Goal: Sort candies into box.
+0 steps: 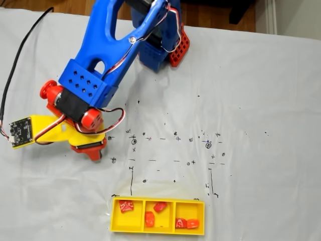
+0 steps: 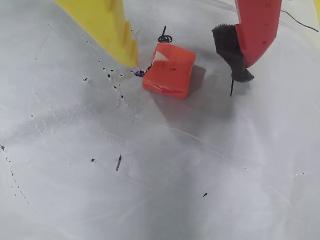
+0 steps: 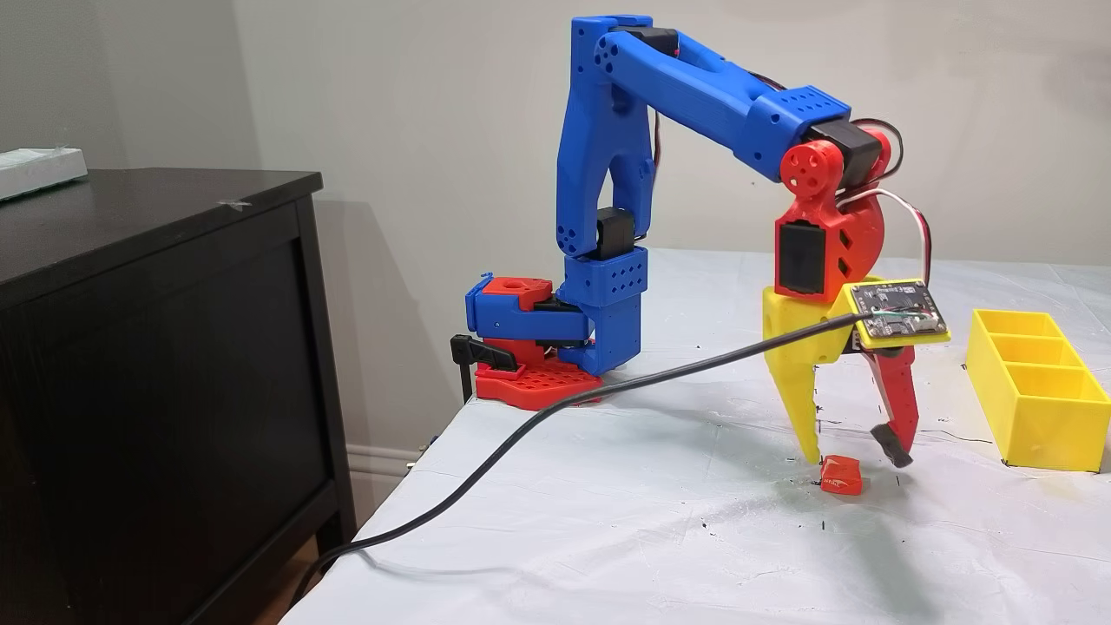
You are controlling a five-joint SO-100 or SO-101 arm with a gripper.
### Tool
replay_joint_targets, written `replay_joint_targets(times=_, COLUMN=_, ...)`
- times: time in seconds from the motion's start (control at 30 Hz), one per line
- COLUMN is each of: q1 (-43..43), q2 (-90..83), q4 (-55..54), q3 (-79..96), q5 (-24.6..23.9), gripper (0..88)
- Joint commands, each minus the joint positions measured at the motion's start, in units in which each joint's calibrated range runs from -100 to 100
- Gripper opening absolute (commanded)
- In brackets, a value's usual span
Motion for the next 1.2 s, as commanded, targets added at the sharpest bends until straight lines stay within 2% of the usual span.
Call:
replay_joint_targets(times=0.0, q1=-0.4, q2=-0.4, q4=0.4, q3=-3.9, q5=-0.2, gripper=24.9)
replay_joint_targets(times=0.43, q1=-2.2, q2=4.3, q4=-3.3, q3=-1.7, q5=-1.4, gripper=21.3)
replay_joint_targets(times=0.5, q1=-2.4, q2=5.0, q4=-4.5, q3=-0.8, q5=-1.2, gripper=15.5)
replay_joint_targets(times=0.57, q1=-2.6, q2=5.1, q4=-5.5, q3=-0.2, q5=-1.1, gripper=6.0)
replay_joint_targets(times=0.67, q1=-2.6, q2=4.9, q4=-6.2, q3=-0.1, q5=-0.6, gripper=0.6)
replay_joint_targets(times=0.9, q1=-2.3, q2=0.4, q4=-7.1, q3=0.4, q5=-0.2, gripper=0.2)
replay_joint_targets(times=1.17, q1=-7.2, q2=-8.1, q4=-7.9, q3=-3.3, q5=-3.2, gripper=0.2)
